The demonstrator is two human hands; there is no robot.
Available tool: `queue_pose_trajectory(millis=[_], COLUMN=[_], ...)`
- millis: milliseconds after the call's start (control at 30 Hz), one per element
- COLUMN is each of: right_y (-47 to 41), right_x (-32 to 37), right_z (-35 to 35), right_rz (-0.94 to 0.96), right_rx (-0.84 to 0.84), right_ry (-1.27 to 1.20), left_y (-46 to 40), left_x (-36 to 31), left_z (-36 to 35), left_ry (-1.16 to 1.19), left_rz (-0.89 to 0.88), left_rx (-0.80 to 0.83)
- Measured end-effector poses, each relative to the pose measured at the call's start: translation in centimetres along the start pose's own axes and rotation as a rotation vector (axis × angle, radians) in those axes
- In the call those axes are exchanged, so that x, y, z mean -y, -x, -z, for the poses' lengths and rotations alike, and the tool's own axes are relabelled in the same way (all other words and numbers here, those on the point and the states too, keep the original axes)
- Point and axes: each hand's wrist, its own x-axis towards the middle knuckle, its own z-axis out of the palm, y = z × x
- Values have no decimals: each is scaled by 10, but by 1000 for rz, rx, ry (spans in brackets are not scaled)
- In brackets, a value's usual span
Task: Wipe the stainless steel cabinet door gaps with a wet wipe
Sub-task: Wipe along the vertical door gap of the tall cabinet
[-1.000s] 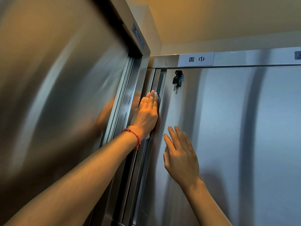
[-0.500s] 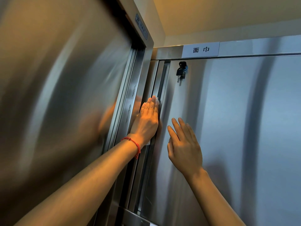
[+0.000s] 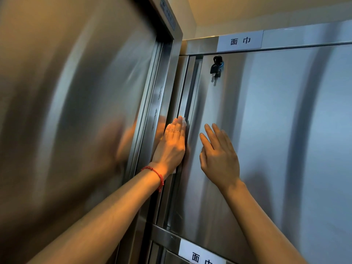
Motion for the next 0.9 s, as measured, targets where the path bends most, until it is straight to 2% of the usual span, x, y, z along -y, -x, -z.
queue_pose_trajectory(millis=[67,167,300,633,900], right_y=[0,-1,-1,-1,0], right_x=[0,1,1,2,2], right_z=[0,1,2,3,3], right_rz=[-1,1,4,-1,-6], right_rx=[3,4,0,-2,-6], right_ry=[7,15,17,0,-23], left_y=[3,19,34,54,76], left_x=[-3,-4,-7,-13,-15], left_z=[9,9,18,25,22], left_ry=[5,-36,-103,32,49], left_rz=[63,-3,17,49,23], left_rx=[60,77,55,74,109])
